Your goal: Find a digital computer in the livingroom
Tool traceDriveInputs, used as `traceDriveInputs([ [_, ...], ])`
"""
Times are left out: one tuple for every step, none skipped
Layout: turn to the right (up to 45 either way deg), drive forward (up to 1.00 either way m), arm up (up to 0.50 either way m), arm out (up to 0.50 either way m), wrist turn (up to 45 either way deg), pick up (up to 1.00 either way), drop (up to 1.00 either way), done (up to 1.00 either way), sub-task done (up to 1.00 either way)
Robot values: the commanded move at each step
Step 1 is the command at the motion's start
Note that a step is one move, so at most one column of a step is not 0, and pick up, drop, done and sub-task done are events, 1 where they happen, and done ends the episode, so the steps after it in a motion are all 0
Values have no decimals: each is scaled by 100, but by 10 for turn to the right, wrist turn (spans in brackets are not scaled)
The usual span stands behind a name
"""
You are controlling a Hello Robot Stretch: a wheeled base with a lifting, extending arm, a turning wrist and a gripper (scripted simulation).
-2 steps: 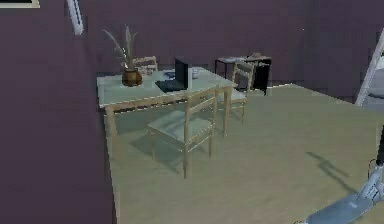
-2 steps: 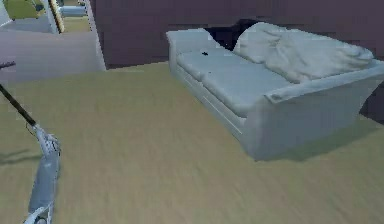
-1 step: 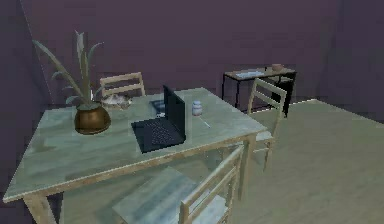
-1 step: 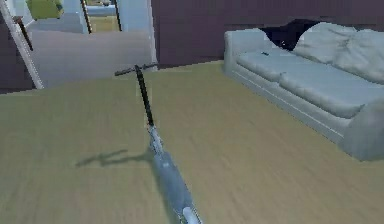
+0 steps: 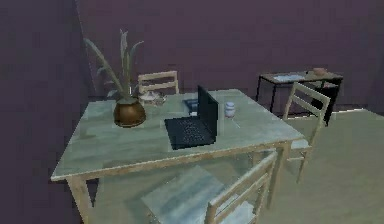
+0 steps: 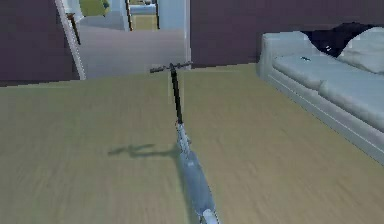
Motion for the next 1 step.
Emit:
traceDriveInputs([
  [0, 0, 0, 0, 0, 0, 0, 100, 0],
])
